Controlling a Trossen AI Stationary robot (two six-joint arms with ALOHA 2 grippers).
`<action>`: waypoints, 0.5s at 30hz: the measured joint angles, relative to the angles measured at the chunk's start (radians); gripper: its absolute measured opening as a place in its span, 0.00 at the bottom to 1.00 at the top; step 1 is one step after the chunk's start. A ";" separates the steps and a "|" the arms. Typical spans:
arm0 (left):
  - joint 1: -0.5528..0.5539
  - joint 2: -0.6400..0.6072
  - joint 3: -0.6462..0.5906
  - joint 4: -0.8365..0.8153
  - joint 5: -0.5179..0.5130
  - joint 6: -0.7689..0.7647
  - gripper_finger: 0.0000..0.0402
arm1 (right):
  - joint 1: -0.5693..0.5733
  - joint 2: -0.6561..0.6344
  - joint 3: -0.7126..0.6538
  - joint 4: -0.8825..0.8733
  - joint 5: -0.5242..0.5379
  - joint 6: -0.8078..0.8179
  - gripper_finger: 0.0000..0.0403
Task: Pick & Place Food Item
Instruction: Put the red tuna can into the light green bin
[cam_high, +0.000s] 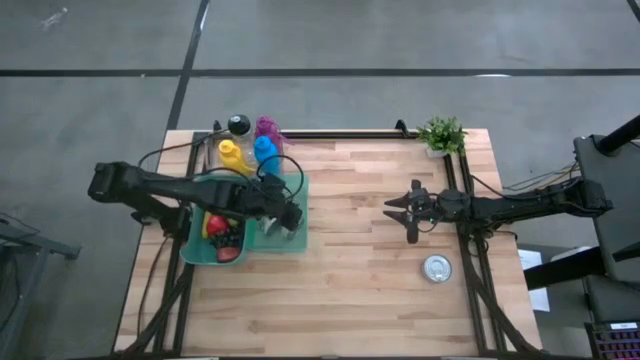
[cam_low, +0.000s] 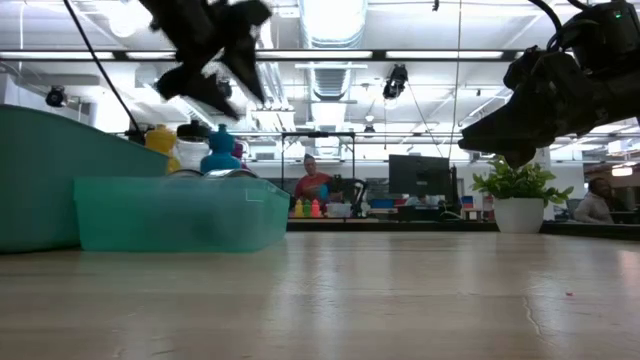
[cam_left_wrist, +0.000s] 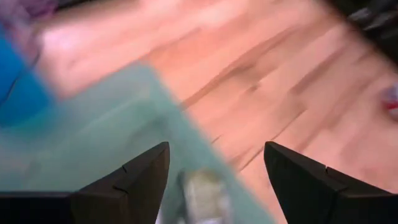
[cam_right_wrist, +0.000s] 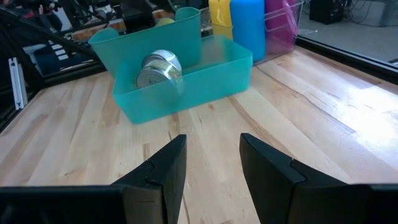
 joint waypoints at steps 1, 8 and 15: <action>-0.010 -0.001 0.012 0.026 -0.013 0.035 0.66 | 0.000 0.000 0.000 0.000 0.000 0.000 0.36; -0.124 0.000 0.030 0.337 -0.029 0.425 0.66 | 0.000 0.000 0.000 0.000 0.000 0.000 0.36; -0.220 -0.003 0.014 0.520 -0.029 0.762 0.66 | 0.000 0.000 0.000 0.000 0.000 0.000 0.36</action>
